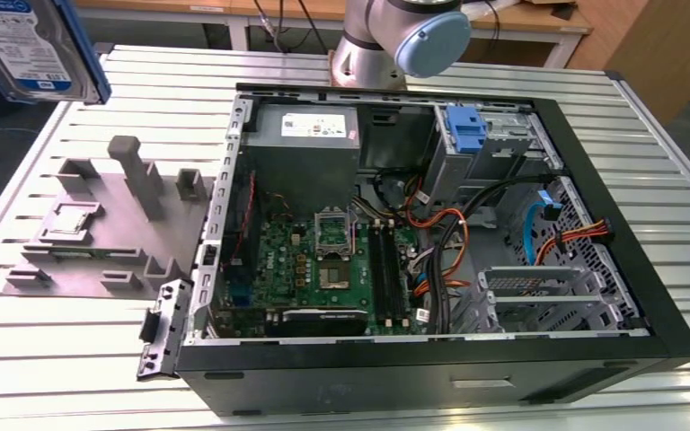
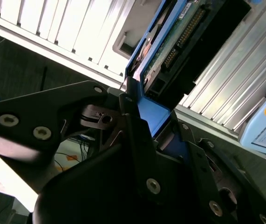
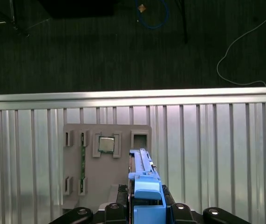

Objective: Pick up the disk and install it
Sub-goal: 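Pick up the disk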

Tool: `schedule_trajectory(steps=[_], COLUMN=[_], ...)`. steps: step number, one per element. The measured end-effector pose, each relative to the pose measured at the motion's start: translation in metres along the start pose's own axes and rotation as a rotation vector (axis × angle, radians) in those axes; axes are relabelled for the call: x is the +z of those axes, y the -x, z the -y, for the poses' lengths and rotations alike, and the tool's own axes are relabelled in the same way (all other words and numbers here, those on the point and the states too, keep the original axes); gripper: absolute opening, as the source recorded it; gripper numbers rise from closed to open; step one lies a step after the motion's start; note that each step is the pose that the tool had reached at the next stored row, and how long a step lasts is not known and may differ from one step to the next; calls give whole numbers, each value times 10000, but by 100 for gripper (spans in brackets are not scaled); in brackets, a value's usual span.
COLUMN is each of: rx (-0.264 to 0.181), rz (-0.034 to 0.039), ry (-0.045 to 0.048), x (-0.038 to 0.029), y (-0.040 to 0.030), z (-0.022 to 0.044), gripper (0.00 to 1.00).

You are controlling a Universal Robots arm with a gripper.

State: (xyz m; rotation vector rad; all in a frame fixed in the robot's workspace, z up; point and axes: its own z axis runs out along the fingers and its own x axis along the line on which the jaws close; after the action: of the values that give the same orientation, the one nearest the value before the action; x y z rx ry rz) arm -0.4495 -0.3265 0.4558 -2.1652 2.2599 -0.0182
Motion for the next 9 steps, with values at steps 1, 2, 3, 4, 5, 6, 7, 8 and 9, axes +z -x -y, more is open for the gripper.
schedule_trajectory(steps=[1, 2, 3, 4, 5, 6, 7, 8, 9], rx=[-2, -3, -2, -3, -2, -2, -2, -2, -2], rz=[1, 1, 1, 1, 2, 1, 1, 1, 2], ry=[-9, -14, -16, -17, -18, -17, -17, -18, -20], x=[-2, -7, -17, -31, -50, -72, -93, -116, -145], y=[0, 0, 0, 0, 0, 0, 0, 0, 0], z=[0, 1, 0, 0, 0, 1, 1, 2, 2], gripper=[36, 36, 36, 36, 36, 36, 36, 36, 36])
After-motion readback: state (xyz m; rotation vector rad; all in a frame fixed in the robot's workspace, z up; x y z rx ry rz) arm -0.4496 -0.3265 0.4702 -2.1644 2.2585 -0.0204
